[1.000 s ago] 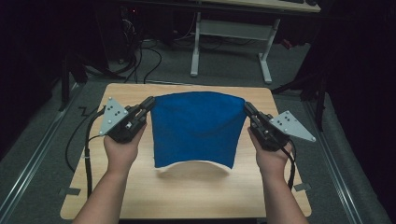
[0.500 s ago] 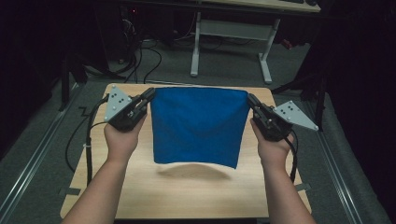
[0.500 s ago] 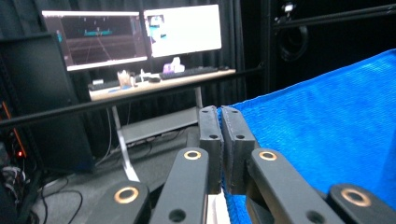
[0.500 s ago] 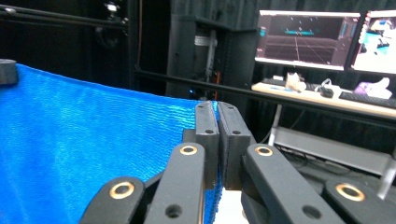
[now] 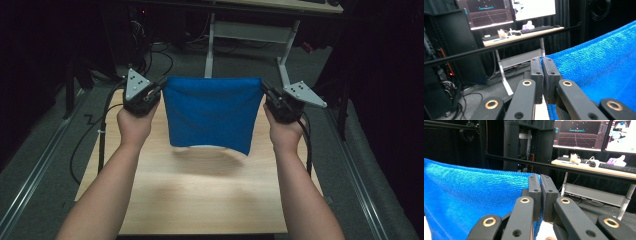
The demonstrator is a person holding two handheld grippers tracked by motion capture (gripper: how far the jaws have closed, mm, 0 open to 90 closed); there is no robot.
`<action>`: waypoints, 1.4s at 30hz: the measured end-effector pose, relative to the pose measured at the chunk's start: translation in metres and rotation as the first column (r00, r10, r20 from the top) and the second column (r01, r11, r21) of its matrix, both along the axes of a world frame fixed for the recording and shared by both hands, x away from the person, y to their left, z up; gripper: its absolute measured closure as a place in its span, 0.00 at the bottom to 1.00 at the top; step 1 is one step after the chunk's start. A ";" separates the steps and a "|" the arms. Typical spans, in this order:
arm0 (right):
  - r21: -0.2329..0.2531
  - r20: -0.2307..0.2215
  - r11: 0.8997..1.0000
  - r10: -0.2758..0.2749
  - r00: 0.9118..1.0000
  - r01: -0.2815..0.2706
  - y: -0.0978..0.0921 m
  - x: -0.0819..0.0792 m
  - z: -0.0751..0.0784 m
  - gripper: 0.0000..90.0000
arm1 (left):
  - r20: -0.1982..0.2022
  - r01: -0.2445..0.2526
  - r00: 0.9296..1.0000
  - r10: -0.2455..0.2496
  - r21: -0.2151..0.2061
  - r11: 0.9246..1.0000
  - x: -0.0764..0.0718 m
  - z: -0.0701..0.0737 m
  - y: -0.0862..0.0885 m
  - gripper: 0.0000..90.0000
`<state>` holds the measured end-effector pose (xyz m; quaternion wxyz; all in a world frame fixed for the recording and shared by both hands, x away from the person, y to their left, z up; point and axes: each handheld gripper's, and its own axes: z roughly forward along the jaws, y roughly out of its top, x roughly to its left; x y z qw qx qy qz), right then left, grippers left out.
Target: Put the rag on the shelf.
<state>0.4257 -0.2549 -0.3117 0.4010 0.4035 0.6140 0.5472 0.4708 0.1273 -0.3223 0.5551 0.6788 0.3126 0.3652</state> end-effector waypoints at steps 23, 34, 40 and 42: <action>-0.091 -0.183 0.995 -0.066 0.981 0.050 0.002 0.087 -0.044 0.99 | -0.202 -0.061 0.976 0.084 0.117 0.991 0.068 -0.048 -0.017 0.98; -0.094 -0.320 0.996 -0.027 0.947 -0.003 0.002 0.093 -0.103 0.99 | -0.360 0.035 0.933 0.012 0.124 0.992 0.060 -0.117 -0.011 0.98; -0.075 -0.389 0.996 0.012 0.921 -0.044 0.007 0.085 -0.139 0.99 | -0.405 0.065 0.914 -0.021 0.093 0.994 0.050 -0.141 -0.009 0.98; -0.067 -0.403 0.997 0.018 0.915 -0.049 0.008 0.083 -0.146 0.99 | -0.419 0.082 0.907 -0.044 0.073 0.994 0.048 -0.146 -0.010 0.98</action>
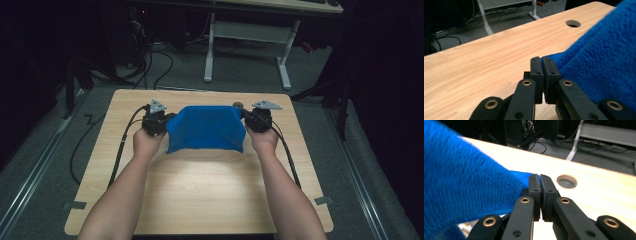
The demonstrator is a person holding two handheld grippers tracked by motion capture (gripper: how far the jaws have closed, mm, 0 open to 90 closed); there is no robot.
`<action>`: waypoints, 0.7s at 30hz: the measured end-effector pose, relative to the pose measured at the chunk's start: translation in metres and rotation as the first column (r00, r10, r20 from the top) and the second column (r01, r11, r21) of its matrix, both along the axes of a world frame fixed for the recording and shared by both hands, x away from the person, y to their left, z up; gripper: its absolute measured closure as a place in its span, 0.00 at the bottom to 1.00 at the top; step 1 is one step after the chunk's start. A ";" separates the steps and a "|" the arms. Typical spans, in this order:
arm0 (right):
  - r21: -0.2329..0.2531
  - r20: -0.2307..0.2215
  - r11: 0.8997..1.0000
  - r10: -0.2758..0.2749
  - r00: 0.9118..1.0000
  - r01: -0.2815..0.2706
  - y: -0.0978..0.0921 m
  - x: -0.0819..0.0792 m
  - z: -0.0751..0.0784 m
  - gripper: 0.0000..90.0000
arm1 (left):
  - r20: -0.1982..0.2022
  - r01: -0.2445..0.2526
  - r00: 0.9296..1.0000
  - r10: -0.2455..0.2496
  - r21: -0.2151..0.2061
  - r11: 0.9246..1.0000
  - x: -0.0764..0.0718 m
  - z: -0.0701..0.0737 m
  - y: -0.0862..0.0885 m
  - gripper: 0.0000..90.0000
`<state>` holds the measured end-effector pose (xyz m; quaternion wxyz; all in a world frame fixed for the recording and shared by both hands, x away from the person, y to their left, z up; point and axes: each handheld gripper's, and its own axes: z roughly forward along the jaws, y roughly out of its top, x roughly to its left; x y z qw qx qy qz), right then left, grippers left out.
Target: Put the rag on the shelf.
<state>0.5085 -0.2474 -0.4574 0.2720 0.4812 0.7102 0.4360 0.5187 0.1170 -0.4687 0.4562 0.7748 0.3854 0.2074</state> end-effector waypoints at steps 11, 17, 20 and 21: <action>0.012 -0.055 1.000 -0.011 0.998 0.012 -0.001 -0.005 -0.022 0.99 | -0.046 0.033 0.998 -0.034 -0.020 0.999 -0.004 -0.016 -0.008 0.97; 0.025 -0.075 0.999 -0.022 0.997 0.024 -0.007 -0.009 -0.034 0.98 | -0.080 0.022 0.997 -0.023 -0.021 1.000 -0.002 -0.025 -0.006 0.96; 0.038 -0.081 0.999 -0.028 0.996 0.031 -0.010 -0.010 -0.037 0.98 | -0.089 0.013 0.996 -0.015 -0.026 1.000 -0.001 -0.027 -0.005 0.94; 0.038 -0.085 0.999 -0.030 0.996 0.033 -0.011 -0.011 -0.039 0.98 | -0.092 0.013 0.996 -0.016 -0.028 1.000 -0.001 -0.028 -0.005 0.93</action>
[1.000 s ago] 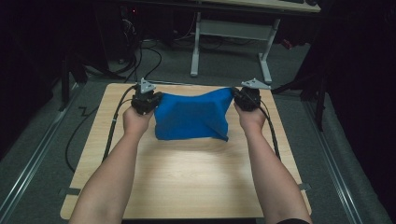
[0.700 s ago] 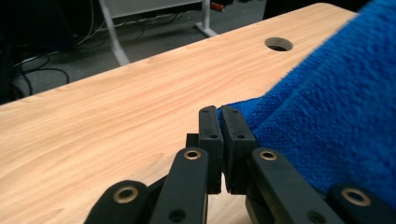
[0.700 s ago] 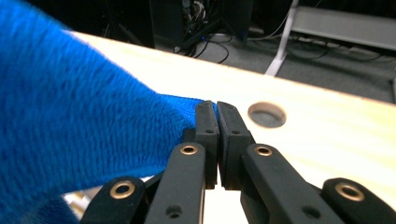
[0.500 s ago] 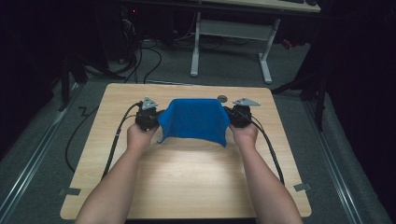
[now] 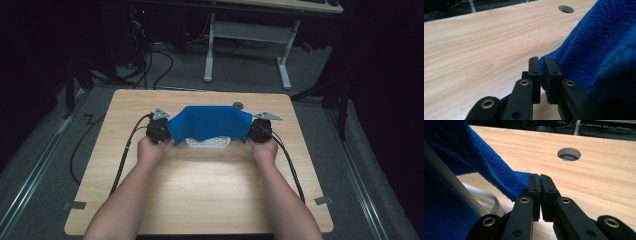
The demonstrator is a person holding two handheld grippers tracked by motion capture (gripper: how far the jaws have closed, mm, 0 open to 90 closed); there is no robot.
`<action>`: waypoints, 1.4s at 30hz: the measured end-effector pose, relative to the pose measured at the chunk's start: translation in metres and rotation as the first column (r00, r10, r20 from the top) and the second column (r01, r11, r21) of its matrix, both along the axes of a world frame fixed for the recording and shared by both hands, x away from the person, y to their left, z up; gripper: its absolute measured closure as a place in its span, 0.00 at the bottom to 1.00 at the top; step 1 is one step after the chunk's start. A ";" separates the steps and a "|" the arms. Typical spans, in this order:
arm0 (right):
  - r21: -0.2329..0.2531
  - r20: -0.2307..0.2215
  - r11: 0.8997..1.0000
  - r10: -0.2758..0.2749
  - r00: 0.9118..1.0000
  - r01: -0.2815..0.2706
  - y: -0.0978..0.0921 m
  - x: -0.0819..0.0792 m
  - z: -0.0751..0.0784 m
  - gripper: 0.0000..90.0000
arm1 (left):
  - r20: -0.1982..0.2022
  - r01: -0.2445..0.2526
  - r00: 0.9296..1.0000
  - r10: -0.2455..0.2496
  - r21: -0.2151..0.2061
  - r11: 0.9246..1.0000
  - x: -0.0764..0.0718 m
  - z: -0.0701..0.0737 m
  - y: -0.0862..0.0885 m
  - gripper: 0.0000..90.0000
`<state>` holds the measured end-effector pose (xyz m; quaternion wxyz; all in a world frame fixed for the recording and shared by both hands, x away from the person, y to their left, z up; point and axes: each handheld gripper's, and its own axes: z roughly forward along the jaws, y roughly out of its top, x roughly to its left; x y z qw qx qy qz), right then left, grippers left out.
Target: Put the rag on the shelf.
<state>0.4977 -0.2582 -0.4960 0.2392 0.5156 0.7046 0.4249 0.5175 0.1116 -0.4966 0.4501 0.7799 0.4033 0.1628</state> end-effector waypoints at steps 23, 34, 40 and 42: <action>-0.004 0.079 0.998 -0.067 0.995 0.067 -0.028 -0.020 0.028 0.79 | 0.029 -0.130 0.991 0.130 -0.027 0.991 -0.010 0.002 0.028 0.65; -0.015 0.077 0.996 -0.082 0.994 0.083 -0.038 -0.022 0.034 0.76 | 0.057 -0.160 0.985 0.160 -0.013 0.987 -0.014 0.012 0.045 0.65; -0.020 0.077 0.996 -0.084 0.994 0.085 -0.039 -0.023 0.035 0.75 | 0.070 -0.167 0.983 0.168 -0.010 0.986 -0.017 0.011 0.047 0.65; -0.020 0.077 0.996 -0.087 0.993 0.088 -0.038 -0.023 0.035 0.75 | 0.073 -0.167 0.983 0.167 -0.007 0.986 -0.018 0.010 0.049 0.65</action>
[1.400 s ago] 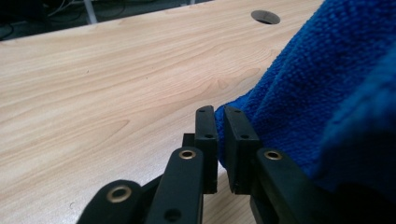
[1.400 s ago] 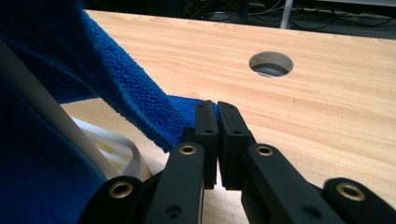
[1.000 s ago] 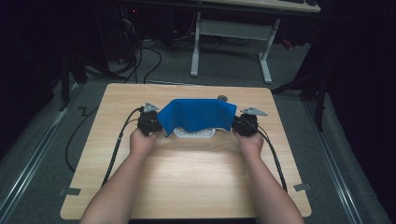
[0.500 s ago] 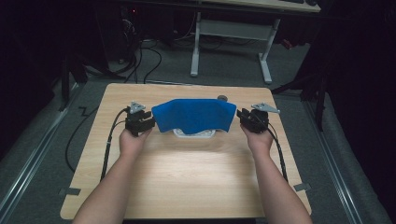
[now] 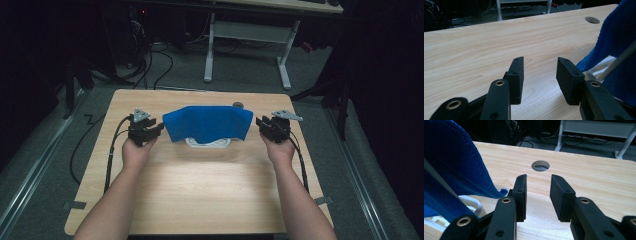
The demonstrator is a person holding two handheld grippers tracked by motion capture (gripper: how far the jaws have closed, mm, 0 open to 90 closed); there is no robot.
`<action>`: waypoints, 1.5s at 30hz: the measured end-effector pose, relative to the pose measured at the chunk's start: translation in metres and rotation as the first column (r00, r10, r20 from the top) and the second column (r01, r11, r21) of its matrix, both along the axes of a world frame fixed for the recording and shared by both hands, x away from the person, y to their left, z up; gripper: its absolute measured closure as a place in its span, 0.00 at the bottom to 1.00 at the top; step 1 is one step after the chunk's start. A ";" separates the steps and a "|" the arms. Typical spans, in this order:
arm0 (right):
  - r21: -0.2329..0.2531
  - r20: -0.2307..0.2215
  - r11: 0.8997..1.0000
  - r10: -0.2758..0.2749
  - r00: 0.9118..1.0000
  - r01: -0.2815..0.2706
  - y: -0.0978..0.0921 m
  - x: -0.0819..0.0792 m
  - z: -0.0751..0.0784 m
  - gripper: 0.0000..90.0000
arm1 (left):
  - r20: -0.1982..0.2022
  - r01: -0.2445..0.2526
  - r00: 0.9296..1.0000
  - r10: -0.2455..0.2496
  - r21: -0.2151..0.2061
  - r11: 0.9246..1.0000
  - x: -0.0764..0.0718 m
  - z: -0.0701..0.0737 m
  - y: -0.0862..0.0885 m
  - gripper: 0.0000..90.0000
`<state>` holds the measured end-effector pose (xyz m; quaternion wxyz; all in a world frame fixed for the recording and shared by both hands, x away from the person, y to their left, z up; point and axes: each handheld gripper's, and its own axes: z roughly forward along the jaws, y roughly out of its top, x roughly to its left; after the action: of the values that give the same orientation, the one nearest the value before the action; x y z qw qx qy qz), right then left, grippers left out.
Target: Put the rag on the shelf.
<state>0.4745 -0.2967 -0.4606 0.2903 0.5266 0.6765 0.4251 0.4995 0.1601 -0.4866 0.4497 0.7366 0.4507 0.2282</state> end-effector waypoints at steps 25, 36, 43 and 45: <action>-0.101 0.050 0.993 0.069 0.996 -0.063 0.011 -0.068 0.014 0.58 | 0.044 0.025 0.999 -0.025 -0.007 1.000 -0.077 0.008 0.019 0.63; -0.129 0.034 0.985 0.119 0.992 -0.114 0.025 -0.127 0.008 0.44 | 0.018 0.110 0.994 -0.110 -0.010 0.994 -0.137 0.004 0.007 0.56; -0.103 -0.003 0.985 0.141 0.990 -0.140 0.044 -0.157 -0.009 0.37 | -0.033 0.189 0.981 -0.189 0.003 0.982 -0.172 -0.026 -0.026 0.50; -0.093 -0.005 0.986 0.142 0.990 -0.141 0.050 -0.166 -0.020 0.36 | -0.081 0.225 0.972 -0.222 0.030 0.974 -0.178 -0.036 -0.037 0.51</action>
<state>0.3080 -0.2466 -0.4808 0.2840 0.4629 0.7311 0.4130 0.3217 0.1227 -0.5221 0.4403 0.7995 0.3775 0.1560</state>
